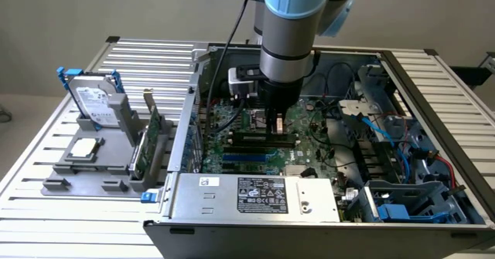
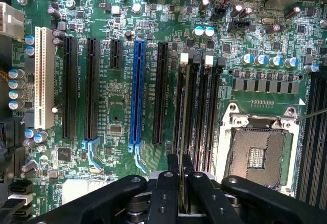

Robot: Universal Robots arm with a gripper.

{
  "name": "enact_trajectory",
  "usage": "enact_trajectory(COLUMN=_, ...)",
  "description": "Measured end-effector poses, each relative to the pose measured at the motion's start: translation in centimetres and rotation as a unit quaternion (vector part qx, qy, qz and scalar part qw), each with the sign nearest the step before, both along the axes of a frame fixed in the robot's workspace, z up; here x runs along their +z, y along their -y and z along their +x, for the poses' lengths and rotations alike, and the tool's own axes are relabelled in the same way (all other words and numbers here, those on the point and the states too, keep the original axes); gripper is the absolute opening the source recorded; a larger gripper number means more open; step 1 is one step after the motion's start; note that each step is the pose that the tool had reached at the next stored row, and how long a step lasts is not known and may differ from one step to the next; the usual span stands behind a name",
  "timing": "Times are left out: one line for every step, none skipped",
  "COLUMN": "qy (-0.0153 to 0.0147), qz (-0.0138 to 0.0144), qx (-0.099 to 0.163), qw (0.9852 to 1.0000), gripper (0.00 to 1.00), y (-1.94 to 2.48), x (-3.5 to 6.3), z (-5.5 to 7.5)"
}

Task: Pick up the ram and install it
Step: 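Insert the ram into the slot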

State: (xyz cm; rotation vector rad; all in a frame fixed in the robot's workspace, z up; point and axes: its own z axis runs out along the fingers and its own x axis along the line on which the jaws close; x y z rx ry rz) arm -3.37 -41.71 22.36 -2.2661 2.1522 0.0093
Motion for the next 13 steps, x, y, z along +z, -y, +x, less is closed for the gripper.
enact_trajectory(qy=0.0, qz=0.0, qx=0.0, qw=1.0, gripper=0.14, y=0.0, x=0.02, z=0.0)
enact_trajectory(qy=0.0, qz=-0.0001, qx=0.0, qw=1.0, gripper=0.14, y=0.0, x=0.02, z=0.0)
enact_trajectory(qy=-0.0001, qz=-0.0002, qx=0.001, qw=1.0, gripper=0.14, y=0.0, x=0.02, z=0.0)
enact_trajectory(qy=-0.0001, qz=-0.0004, qx=0.001, qw=1.0, gripper=0.14, y=0.01, x=0.03, z=0.0)
enact_trajectory(qy=-0.0001, qz=-0.0005, qx=0.001, qw=1.0, gripper=0.14, y=0.01, x=0.03, z=0.0)
enact_trajectory(qy=-0.0001, qz=-0.0006, qx=0.001, qw=1.0, gripper=0.14, y=0.01, x=0.02, z=0.0)
enact_trajectory(qy=0.0, qz=-0.0007, qx=0.001, qw=1.0, gripper=0.14, y=0.0, x=0.02, z=0.0)
enact_trajectory(qy=0.0, qz=-0.0008, qx=0.002, qw=1.0, gripper=0.14, y=0.0, x=0.02, z=0.0)
enact_trajectory(qy=-0.0001, qz=-0.0009, qx=0.002, qw=1.0, gripper=0.14, y=0.0, x=0.02, z=0.0)
enact_trajectory(qy=-0.0001, qz=-0.001, qx=0.002, qw=1.0, gripper=0.14, y=0.0, x=0.02, z=0.0)
enact_trajectory(qy=-0.0001, qz=-0.001, qx=0.003, qw=1.0, gripper=0.14, y=0.0, x=0.01, z=0.0)
enact_trajectory(qy=-0.0001, qz=-0.001, qx=0.003, qw=1.0, gripper=0.14, y=0.0, x=0.0, z=0.0)
enact_trajectory(qy=0.0, qz=-0.0009, qx=0.003, qw=1.0, gripper=0.14, y=0.0, x=-0.03, z=0.0)
